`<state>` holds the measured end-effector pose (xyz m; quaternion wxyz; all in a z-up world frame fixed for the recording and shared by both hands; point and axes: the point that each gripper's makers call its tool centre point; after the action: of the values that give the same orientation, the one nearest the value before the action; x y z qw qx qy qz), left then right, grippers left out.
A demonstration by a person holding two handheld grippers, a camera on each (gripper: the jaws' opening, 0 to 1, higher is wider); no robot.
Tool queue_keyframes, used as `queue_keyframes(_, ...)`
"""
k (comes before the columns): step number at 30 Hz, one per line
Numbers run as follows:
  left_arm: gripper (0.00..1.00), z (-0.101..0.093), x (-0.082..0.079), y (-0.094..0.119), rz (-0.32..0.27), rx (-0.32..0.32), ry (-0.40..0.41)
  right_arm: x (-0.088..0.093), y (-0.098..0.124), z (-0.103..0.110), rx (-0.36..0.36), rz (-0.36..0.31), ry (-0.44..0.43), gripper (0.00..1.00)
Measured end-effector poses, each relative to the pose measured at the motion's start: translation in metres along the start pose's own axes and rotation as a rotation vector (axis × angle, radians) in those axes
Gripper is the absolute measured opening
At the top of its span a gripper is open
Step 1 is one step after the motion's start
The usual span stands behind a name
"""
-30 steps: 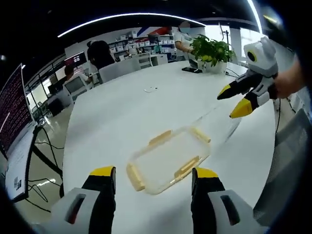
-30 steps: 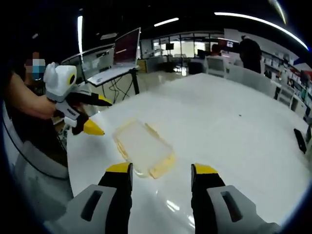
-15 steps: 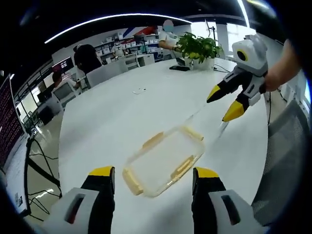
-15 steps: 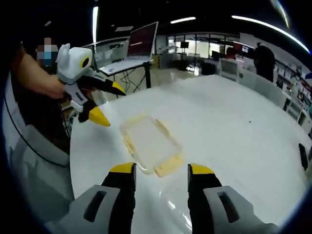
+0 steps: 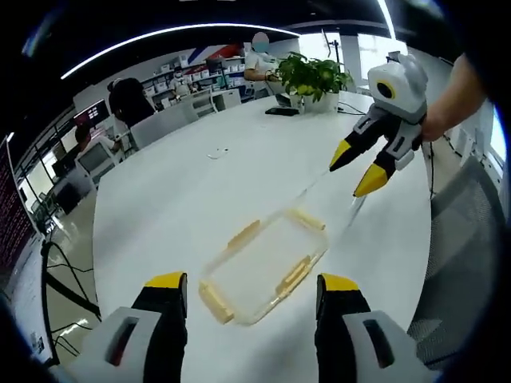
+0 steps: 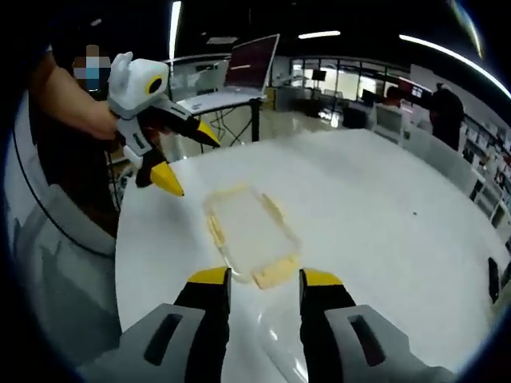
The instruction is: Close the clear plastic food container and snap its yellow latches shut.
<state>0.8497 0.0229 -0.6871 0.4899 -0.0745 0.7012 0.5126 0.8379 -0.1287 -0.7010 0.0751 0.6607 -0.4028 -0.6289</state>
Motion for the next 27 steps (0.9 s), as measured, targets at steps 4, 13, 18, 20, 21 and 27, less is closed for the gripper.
queue_keyframes(4,0.61,-0.001,0.0,0.001,0.001,0.003,-0.004,-0.005,-0.002,0.0,-0.013,-0.005,0.006,0.31)
queue_keyframes(13,0.62,-0.002,0.005,-0.002,0.029,0.038,-0.025,-0.006,-0.007,0.001,-0.07,0.008,0.038,0.3)
queue_keyframes(18,0.63,0.001,0.006,-0.005,0.052,0.061,-0.047,-0.006,-0.011,0.001,-0.106,0.024,0.056,0.31)
queue_keyframes(20,0.63,0.003,0.005,-0.007,0.061,0.072,-0.06,-0.005,-0.012,0.001,-0.123,0.029,0.066,0.31)
queue_keyframes(21,0.63,0.004,0.005,-0.007,0.065,0.077,-0.063,-0.006,-0.012,0.001,-0.13,0.026,0.07,0.32)
queue_keyframes(27,0.64,0.01,0.002,-0.012,0.085,0.106,-0.097,-0.008,-0.017,-0.003,-0.156,0.039,0.096,0.32)
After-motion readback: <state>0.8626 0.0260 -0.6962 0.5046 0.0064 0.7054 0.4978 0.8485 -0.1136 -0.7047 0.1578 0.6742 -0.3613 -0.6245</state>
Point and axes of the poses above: the point that each gripper's makers call its tool centre point, and the gripper's own axes: y roughly backward along the fingers, z roughly to its left, x roughly out of its underside, and after that the axes turned 13 degrees about y, right-handed
